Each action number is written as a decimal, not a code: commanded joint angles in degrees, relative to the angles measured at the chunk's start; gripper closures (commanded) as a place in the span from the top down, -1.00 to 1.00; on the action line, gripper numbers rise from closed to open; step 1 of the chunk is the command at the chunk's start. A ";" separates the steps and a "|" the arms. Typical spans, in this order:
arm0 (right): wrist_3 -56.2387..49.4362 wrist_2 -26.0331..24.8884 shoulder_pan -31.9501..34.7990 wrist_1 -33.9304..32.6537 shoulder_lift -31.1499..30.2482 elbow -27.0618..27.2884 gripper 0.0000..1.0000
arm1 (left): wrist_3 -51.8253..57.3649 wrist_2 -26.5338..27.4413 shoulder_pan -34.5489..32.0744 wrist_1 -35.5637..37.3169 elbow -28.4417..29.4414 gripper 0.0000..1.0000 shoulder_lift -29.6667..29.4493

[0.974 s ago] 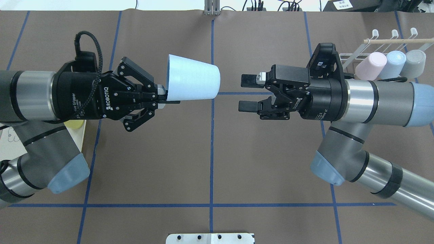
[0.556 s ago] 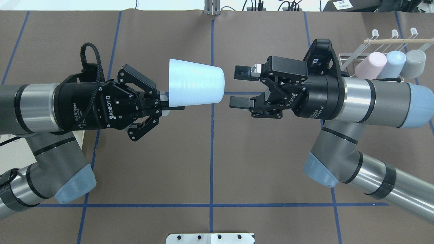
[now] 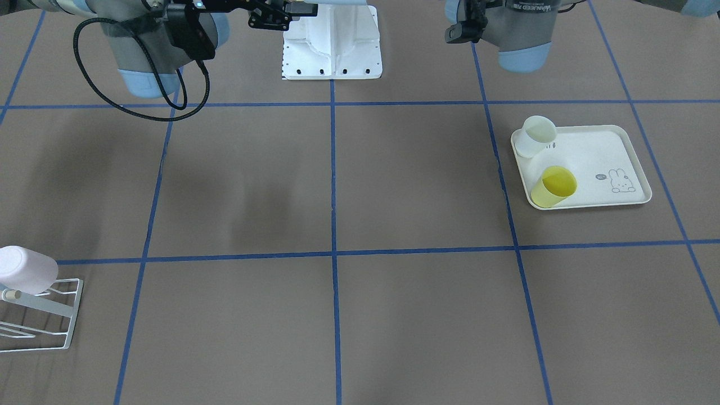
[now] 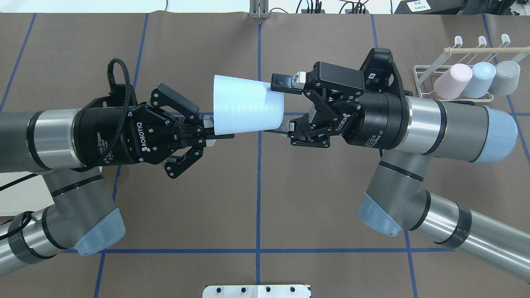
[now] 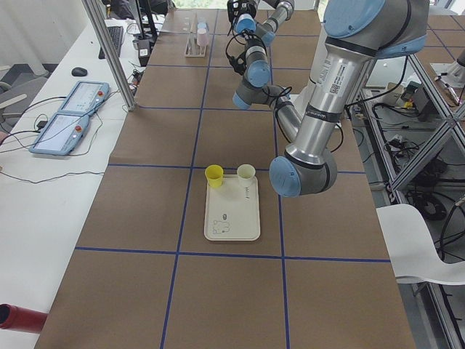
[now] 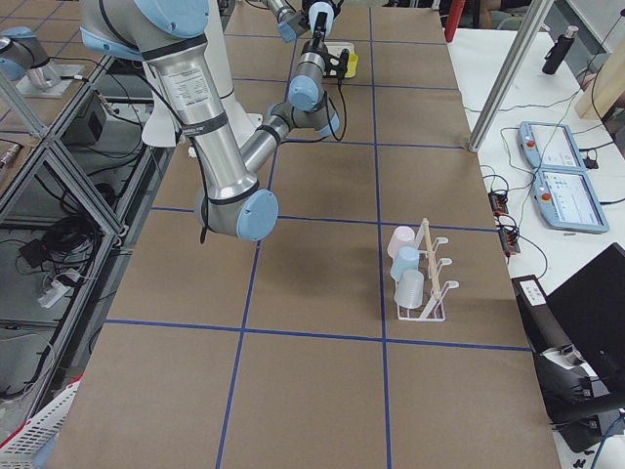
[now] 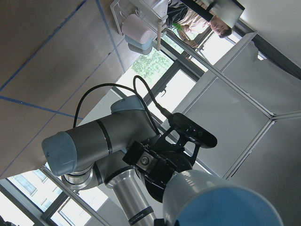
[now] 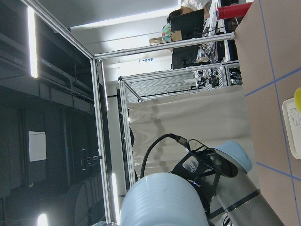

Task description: Transfer IKEA cup to right arm and place on rack

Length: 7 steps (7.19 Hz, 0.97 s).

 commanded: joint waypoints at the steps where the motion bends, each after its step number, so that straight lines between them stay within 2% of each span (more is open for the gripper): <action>1: 0.01 -0.08 -0.34 0.00 0.04 0.27 0.87 | 0.00 -0.03 0.07 0.03 0.47 -1.00 -0.45; 2: 0.01 -0.08 -0.34 0.00 0.04 0.28 0.45 | 0.09 -0.03 0.07 0.03 0.47 -1.00 -0.45; 3: -0.08 0.01 -0.34 0.00 -0.05 0.28 -0.25 | 0.17 -0.03 0.07 -0.06 0.47 -1.00 -0.45; 4: -0.43 0.18 -0.51 0.00 -0.31 0.10 -0.70 | 0.44 -0.03 0.07 -0.06 0.47 -0.53 -0.45; 5: -0.43 0.18 -0.51 0.00 -0.31 0.01 -0.90 | 0.53 -0.03 -0.02 -0.06 0.29 0.32 -0.36; 6: -0.52 0.18 -0.43 0.00 -0.48 0.01 -0.96 | 0.70 -0.03 -0.02 -0.15 -0.14 0.99 -0.19; 7: -1.04 0.18 -0.16 0.00 -1.01 0.01 -0.95 | 0.88 0.06 -0.98 0.11 -0.50 1.00 -0.10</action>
